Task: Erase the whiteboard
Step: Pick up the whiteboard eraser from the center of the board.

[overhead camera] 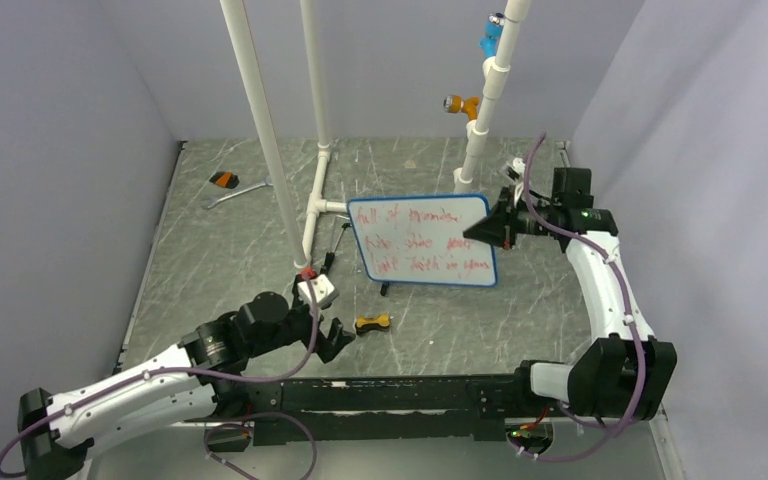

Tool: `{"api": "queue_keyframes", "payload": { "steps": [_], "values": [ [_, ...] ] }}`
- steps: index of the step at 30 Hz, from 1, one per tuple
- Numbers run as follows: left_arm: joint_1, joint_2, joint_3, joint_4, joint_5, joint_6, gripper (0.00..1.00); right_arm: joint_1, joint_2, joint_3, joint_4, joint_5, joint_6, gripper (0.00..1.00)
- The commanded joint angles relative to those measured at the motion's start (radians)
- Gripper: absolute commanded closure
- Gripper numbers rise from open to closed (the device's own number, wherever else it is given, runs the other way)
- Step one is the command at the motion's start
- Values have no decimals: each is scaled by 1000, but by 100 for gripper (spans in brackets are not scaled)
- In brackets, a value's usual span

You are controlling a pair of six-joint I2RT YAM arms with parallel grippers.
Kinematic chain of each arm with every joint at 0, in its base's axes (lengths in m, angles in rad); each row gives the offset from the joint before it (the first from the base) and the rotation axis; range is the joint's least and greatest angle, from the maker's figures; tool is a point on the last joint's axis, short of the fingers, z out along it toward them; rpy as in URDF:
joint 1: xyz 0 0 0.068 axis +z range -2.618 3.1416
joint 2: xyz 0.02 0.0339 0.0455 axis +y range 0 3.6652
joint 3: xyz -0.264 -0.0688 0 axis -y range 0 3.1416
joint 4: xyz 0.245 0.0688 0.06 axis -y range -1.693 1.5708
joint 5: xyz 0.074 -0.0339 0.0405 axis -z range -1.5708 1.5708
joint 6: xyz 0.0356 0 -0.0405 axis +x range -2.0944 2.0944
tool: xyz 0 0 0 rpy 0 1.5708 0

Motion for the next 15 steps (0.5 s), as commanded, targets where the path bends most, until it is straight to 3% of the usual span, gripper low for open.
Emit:
{"api": "queue_keyframes", "payload": {
  "steps": [1, 3, 6, 15],
  "values": [
    [4, 96, 91, 85, 116, 145, 4, -84, -7, 39, -583, 9, -444, 100],
    [4, 135, 97, 106, 136, 168, 4, -102, -2, 26, -678, 31, -538, 100],
    [4, 205, 99, 146, 146, 206, 5, -139, -20, -4, -681, 46, -550, 100],
    [4, 518, 154, 311, 168, 445, 6, -159, -100, -78, -354, 125, -280, 100]
  ]
}}
